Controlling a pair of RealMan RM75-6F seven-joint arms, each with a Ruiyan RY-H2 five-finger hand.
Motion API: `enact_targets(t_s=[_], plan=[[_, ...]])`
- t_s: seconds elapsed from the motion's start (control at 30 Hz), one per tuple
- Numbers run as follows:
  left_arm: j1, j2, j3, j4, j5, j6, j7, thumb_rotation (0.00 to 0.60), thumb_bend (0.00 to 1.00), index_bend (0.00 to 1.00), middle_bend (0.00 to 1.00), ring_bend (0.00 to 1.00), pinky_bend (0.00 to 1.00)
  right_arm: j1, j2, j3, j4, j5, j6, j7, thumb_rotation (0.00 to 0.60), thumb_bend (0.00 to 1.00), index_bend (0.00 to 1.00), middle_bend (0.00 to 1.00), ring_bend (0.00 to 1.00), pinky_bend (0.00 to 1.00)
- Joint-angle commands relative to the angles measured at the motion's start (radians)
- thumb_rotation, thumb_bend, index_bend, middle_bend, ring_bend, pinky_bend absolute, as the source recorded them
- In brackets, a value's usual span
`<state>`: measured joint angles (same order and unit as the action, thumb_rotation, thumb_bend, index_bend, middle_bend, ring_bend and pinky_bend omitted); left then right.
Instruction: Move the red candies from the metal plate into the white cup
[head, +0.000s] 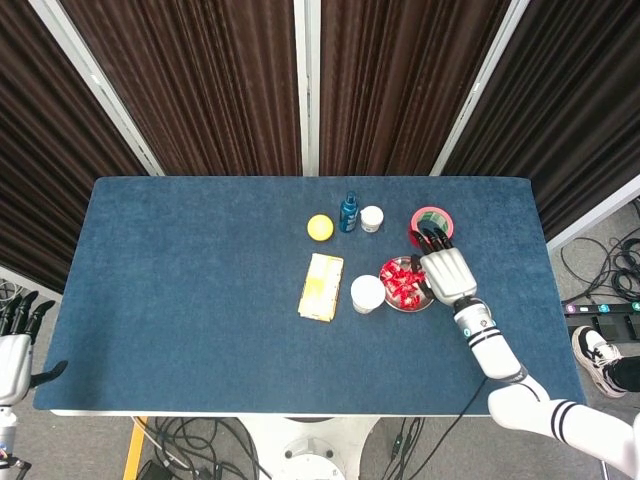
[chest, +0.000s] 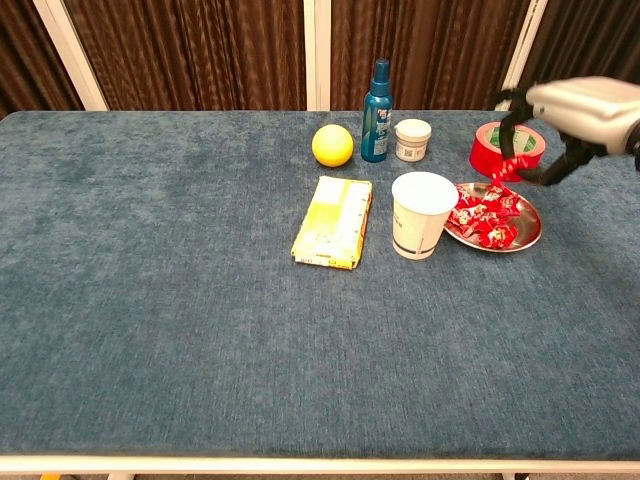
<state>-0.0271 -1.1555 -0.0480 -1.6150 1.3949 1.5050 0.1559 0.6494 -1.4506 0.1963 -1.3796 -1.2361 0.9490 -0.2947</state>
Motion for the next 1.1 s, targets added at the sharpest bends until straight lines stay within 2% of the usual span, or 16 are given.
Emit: enact_targets(t_s=[0.03, 0.43, 0.57, 0.7, 0.83, 0.97, 1.07, 1.1], plan=[[0.000, -0.002, 0.000, -0.002, 0.001, 0.000, 0.002, 0.600, 0.00, 0.22, 0.17, 0.09, 0.16, 0.011, 0.081, 0.023, -0.135, -0.040, 0.024, 0.020, 0.600, 0.40, 0.58, 0.06, 0.00, 0.00], [0.009, -0.006, 0.005, 0.006, -0.007, -0.003, -0.010, 0.600, 0.00, 0.22, 0.17, 0.09, 0.16, 0.084, -0.034, -0.010, -0.085, 0.001, -0.057, -0.035, 0.600, 0.39, 0.50, 0.04, 0.00, 0.00], [0.009, -0.009, 0.004, 0.013, -0.008, -0.006, -0.017, 0.600, 0.00, 0.22, 0.17, 0.09, 0.16, 0.102, -0.060, -0.008, -0.062, 0.028, -0.075, -0.045, 0.600, 0.39, 0.43, 0.02, 0.00, 0.00], [0.011, -0.013, 0.003, 0.022, -0.008, -0.004, -0.024, 0.600, 0.00, 0.22, 0.17, 0.09, 0.16, 0.113, -0.069, -0.011, -0.059, 0.043, -0.082, -0.058, 0.600, 0.34, 0.35, 0.02, 0.00, 0.00], [0.017, -0.013, 0.004, 0.026, -0.007, 0.002, -0.032, 0.600, 0.00, 0.22, 0.17, 0.09, 0.16, 0.103, -0.045, -0.006, -0.093, 0.045, -0.054, -0.050, 0.600, 0.30, 0.31, 0.01, 0.00, 0.00], [0.021, -0.010, 0.002, 0.032, -0.005, 0.009, -0.037, 0.600, 0.00, 0.22, 0.17, 0.09, 0.16, 0.063, 0.024, 0.018, -0.152, 0.034, 0.023, -0.005, 0.600, 0.19, 0.28, 0.02, 0.00, 0.00], [0.020, -0.010, 0.002, 0.033, -0.002, 0.009, -0.039, 0.600, 0.00, 0.22, 0.17, 0.09, 0.16, 0.039, 0.081, 0.027, -0.163, 0.046, 0.058, -0.007, 0.600, 0.13, 0.27, 0.10, 0.00, 0.01], [0.019, -0.010, 0.003, 0.033, 0.002, 0.008, -0.039, 0.600, 0.00, 0.22, 0.17, 0.09, 0.16, 0.032, 0.099, 0.025, -0.159, 0.054, 0.064, -0.019, 0.600, 0.11, 0.27, 0.17, 0.04, 0.08]])
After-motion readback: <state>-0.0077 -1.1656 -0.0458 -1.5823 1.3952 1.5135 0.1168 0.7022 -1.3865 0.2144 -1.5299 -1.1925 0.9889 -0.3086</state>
